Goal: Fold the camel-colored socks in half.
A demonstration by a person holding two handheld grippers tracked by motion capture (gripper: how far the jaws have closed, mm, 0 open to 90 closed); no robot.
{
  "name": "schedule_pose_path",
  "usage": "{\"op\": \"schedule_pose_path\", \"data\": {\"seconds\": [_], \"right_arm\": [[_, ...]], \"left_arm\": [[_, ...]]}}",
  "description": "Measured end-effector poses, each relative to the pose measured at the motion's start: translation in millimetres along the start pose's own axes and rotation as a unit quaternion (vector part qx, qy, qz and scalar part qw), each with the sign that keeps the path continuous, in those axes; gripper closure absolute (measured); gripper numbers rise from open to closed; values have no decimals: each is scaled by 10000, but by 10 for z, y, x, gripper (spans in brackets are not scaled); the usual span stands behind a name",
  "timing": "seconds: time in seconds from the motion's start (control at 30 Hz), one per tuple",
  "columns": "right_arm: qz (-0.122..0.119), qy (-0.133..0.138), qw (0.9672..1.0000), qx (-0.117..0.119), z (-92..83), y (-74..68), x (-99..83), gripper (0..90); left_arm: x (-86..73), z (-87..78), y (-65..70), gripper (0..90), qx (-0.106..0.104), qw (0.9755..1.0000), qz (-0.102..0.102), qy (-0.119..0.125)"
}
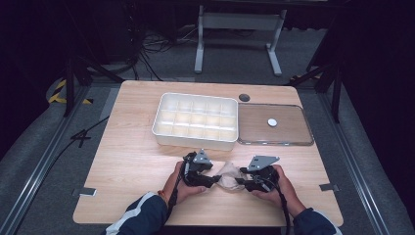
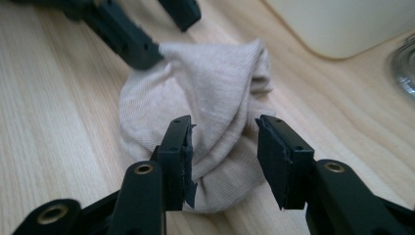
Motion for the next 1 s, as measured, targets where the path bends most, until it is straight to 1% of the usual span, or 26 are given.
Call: {"op": "schedule_pose_path", "data": {"seconds": [0.03, 0.1, 0.13, 0.2, 0.23, 0.27, 0.3, 0.37, 0.4, 0.43, 0.47, 0.53, 0.57, 0.6, 0.63, 0.67, 0.73, 0.77, 0.8, 0.83, 0.87, 0.97, 1.0], "right_arm": [[24, 64, 9999, -80, -30, 5, 10, 605], [1, 253, 9994, -242, -99, 0, 43, 690], [-39, 335, 9990, -277, -117, -10, 59, 728], [-167, 429, 9984, -322, -125, -55, 96, 776], [-216, 429, 9984, -309, -119, -78, 113, 792], [-272, 367, 9986, -252, -93, -97, 127, 803], [-302, 288, 9989, -222, -67, -106, 130, 807], [-364, 53, 9991, -196, 14, -123, 115, 810], [-348, -53, 9992, -201, 56, -127, 98, 812], [-320, -90, 9993, -176, 93, -131, 82, 815], [-291, -71, 9994, -158, 101, -122, 83, 815], [-318, -113, 9993, -133, 104, -118, 92, 815], [-320, -114, 9993, -136, 106, -117, 91, 815], [-313, -108, 9994, -125, 107, -115, 89, 815], [-312, -98, 9994, -116, 110, -111, 87, 816], [-316, -94, 9994, -119, 113, -108, 86, 816], [-284, -80, 9995, -136, 117, -108, 85, 817], [-309, -75, 9994, -136, 119, -110, 84, 816], [-316, -75, 9994, -137, 119, -110, 85, 816], [-314, -72, 9994, -135, 119, -110, 84, 817], [-315, -67, 9994, -134, 119, -109, 83, 817], [-313, -51, 9994, -127, 122, -107, 82, 818], [-320, -53, 9994, -129, 124, -109, 84, 819]], "left_arm": [[-1, -1, 0, 437, 16, 10000, 34, -1], [-6, 0, 6, 448, 12, 10000, 64, -9], [-7, -2, 4, 458, 19, 9999, 100, -18], [-9, 2, 7, 463, 27, 9999, 138, 4], [-10, 0, 6, 464, 28, 9999, 128, -7], [-11, 0, 8, 464, 14, 9999, 101, -10], [-11, 2, 8, 464, -2, 10000, 75, 10], [-5, -15, -7, 461, -6, 10000, 50, -45], [1, -21, -15, 454, -37, 10000, 35, -51], [5, -38, -23, 443, -16, 10000, -22, -40], [9, -53, -35, 435, -2, 10000, -47, -40], [21, -95, -63, 436, -46, 9998, -187, 28], [24, -104, -73, 438, -42, 9998, -166, 46], [21, -105, -77, 438, -65, 9998, -189, 44], [16, -96, -76, 439, -150, 9997, -214, -8], [11, -80, -65, 441, -182, 9996, -227, -64], [8, -43, -28, 447, -243, 9995, -169, -144], [9, -27, -8, 452, -311, 9993, -160, -159], [15, -12, 8, 465, -303, 9993, -91, -184], [17, -7, 14, 479, -284, 9994, -69, -182], [18, -2, 22, 485, -292, 9993, -100, -197], [26, 8, 40, 516, -212, 9995, 22, -223], [25, 11, 53, 527, -203, 9995, 25, -238]]}}
Point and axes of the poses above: each handheld gripper's, and its own axes: z roughly forward along the jaws, x roughly out of its top, y roughly to its right, the point moved 1 cm from there along z, roughly forward along the jaws, and after that the axes turned 15 degrees about -z, right-handed, at the moved point
